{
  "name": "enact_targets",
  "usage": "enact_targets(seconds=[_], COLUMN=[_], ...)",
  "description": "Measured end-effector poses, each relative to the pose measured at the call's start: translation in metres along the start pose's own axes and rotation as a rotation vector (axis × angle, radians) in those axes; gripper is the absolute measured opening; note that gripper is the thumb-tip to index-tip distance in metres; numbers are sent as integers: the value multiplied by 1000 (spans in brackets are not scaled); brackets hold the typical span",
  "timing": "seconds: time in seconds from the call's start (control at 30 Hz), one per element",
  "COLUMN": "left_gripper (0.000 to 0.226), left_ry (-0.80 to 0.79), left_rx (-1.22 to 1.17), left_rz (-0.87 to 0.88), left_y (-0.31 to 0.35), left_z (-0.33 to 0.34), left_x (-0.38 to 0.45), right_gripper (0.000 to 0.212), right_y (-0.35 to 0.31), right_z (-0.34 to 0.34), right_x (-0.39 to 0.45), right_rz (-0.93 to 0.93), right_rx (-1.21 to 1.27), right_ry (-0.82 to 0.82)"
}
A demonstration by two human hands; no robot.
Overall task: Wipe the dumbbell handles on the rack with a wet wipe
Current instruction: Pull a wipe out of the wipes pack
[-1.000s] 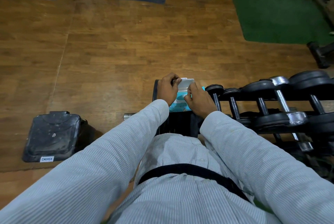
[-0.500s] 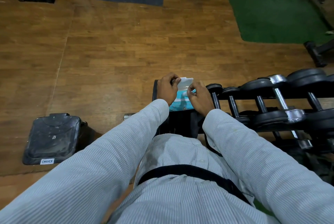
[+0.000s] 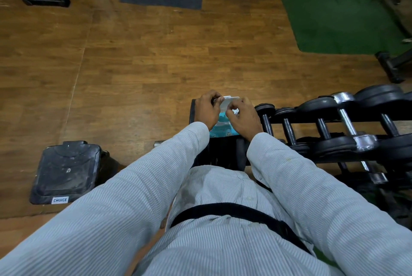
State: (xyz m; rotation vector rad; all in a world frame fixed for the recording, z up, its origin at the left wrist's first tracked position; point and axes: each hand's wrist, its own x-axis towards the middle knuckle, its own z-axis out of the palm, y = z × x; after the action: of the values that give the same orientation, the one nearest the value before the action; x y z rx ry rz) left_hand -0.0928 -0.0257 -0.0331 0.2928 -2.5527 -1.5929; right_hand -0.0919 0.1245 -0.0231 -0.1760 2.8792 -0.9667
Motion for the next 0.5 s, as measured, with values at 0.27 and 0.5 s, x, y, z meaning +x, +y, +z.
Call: enact_targets(seconds=[0.27,0.5], left_gripper=[10,11], left_ry=[7,-4], left_rx=[-15,-16], left_rz=[-6,-14], left_y=[1,-2], left_z=[2,2], left_x=[3,2], right_gripper=[23,13], right_y=[9,4], right_z=[-14,-11], right_x=[5,2], right_rz=[45,-141], right_rx=[7,-127], right_ry=[-26,-64])
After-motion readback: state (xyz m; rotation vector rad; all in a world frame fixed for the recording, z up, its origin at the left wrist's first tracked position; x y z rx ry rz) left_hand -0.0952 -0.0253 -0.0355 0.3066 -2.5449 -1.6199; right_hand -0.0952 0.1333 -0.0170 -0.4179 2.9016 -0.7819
